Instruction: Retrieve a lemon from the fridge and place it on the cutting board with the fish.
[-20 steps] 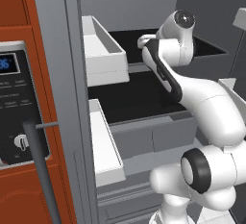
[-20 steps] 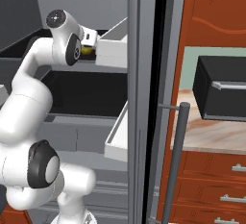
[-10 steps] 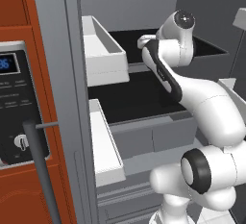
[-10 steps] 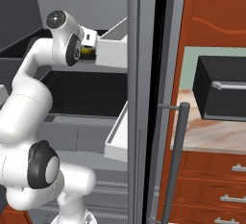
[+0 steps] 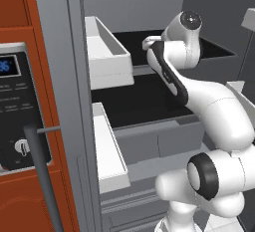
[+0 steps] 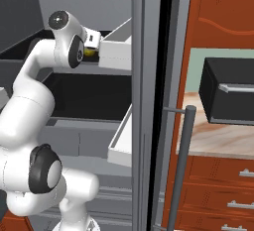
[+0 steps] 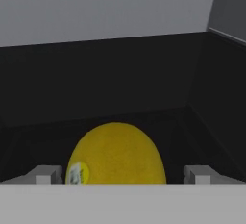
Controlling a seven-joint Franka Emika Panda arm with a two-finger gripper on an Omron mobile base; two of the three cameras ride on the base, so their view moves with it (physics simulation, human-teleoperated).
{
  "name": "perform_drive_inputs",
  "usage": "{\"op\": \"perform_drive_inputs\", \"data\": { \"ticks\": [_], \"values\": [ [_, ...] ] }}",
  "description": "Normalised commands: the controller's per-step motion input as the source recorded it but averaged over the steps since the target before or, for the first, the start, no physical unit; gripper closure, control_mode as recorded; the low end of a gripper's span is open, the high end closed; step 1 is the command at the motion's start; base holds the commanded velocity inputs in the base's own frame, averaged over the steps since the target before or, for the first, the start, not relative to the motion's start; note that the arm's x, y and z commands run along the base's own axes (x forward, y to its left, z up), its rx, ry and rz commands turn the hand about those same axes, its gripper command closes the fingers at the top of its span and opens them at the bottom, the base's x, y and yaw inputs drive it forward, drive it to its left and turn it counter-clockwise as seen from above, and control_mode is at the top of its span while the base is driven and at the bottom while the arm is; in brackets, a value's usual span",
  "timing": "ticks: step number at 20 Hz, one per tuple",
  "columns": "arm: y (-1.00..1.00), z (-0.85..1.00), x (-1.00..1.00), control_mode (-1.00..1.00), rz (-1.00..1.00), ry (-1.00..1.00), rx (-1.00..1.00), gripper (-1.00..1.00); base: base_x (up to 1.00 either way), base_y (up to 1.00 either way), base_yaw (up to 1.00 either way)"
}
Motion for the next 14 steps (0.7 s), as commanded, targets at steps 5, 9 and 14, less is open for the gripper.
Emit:
{"op": "perform_drive_inputs", "data": {
  "ticks": [5,9,14],
  "values": [
    [0.00,0.00,0.01,-1.00,0.00,0.00,0.00,1.00,0.00,0.00,0.00],
    [0.00,0.00,0.00,-1.00,0.00,0.00,0.00,1.00,0.00,0.00,0.00],
    [0.00,0.00,0.00,-1.00,0.00,0.00,0.00,1.00,0.00,0.00,0.00]
  ]
}}
